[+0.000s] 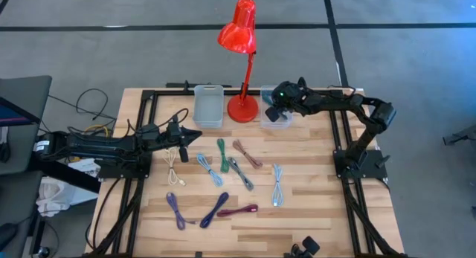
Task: Pick & Place USB Port
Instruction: Put the right light blue charger cable into the gray bin
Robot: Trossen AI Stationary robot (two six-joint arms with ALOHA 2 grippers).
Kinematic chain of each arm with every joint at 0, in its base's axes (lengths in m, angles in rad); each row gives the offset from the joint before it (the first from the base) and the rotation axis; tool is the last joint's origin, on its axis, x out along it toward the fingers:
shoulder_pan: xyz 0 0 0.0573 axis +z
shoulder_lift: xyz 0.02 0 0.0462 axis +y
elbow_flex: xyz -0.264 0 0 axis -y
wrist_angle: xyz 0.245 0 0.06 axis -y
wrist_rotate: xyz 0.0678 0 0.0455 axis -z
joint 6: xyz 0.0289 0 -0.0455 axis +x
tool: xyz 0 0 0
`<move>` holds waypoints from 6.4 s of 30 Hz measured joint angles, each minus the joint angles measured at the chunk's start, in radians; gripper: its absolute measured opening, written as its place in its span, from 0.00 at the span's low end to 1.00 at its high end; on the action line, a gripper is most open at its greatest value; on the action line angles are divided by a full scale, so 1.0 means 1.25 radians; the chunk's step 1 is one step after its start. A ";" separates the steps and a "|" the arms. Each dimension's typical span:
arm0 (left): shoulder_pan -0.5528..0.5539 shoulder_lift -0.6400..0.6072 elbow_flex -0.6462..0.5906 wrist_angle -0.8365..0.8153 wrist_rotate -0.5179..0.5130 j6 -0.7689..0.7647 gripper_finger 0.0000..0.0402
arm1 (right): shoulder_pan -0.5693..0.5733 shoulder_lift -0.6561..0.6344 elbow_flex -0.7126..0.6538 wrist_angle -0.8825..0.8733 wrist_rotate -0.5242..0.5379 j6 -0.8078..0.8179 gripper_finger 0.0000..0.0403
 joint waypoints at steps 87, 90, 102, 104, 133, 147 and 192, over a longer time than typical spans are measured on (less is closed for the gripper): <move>0.000 0.000 0.000 0.000 0.077 -0.044 0.06 | 0.792 -0.093 0.070 -0.491 -0.249 0.815 0.24; 0.000 0.000 0.000 -0.001 0.128 -0.050 0.06 | 0.789 -0.095 0.072 -0.494 -0.243 0.851 0.30; 0.000 0.000 0.000 0.000 0.163 -0.067 0.06 | 0.783 -0.033 0.072 -0.477 -0.125 0.947 0.52; 0.000 0.000 0.000 -0.001 0.163 -0.067 0.06 | 0.787 -0.010 0.072 -0.458 -0.105 0.955 0.53; 0.000 0.000 0.000 -0.011 0.240 -0.067 0.06 | 0.780 0.051 0.073 -0.446 -0.109 0.980 0.44; 0.000 0.000 0.000 -0.020 0.240 -0.067 0.06 | 0.775 0.051 0.071 -0.461 -0.100 0.948 0.22; 0.000 0.002 0.000 0.011 0.211 -0.127 0.35 | 0.678 0.005 0.242 -0.102 0.148 0.247 0.00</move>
